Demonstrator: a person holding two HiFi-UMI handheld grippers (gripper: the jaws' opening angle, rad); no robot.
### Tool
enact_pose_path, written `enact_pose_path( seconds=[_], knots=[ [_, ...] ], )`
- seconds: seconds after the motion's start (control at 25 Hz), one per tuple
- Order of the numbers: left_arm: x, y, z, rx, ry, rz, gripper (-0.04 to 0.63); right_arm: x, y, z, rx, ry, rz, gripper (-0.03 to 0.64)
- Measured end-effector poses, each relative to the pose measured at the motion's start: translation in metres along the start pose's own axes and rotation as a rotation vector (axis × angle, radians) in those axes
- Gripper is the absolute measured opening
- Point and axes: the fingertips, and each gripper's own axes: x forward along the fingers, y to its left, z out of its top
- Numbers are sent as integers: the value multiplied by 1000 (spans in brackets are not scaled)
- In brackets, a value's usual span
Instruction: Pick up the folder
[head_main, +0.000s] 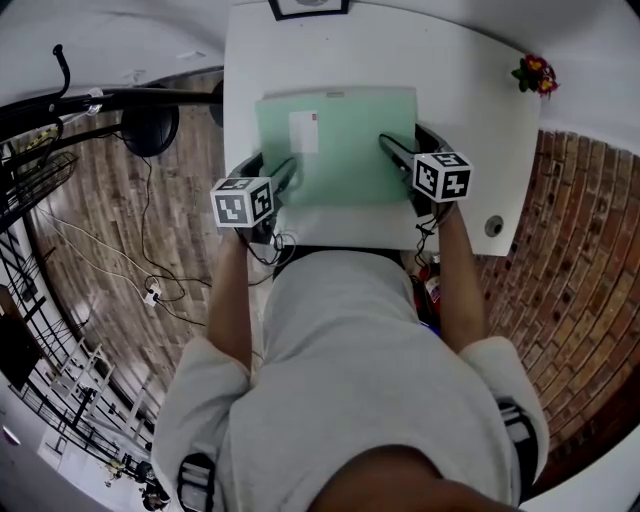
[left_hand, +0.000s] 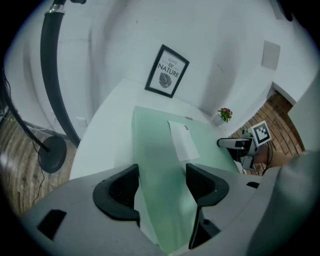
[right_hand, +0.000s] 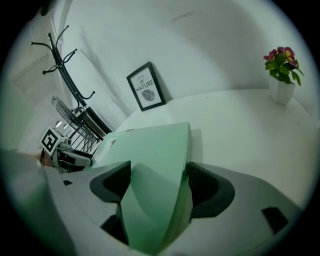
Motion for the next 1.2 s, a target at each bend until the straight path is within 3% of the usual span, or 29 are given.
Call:
enact_pose_path(
  seconds=[0.4, 1.2],
  knots=[
    [5, 4, -2, -6, 34, 40, 304, 2, 0, -2, -14, 1, -32, 354],
    [-17, -3, -2, 64, -58, 76, 288, -26, 19, -11, -15, -58, -109, 347]
  ],
)
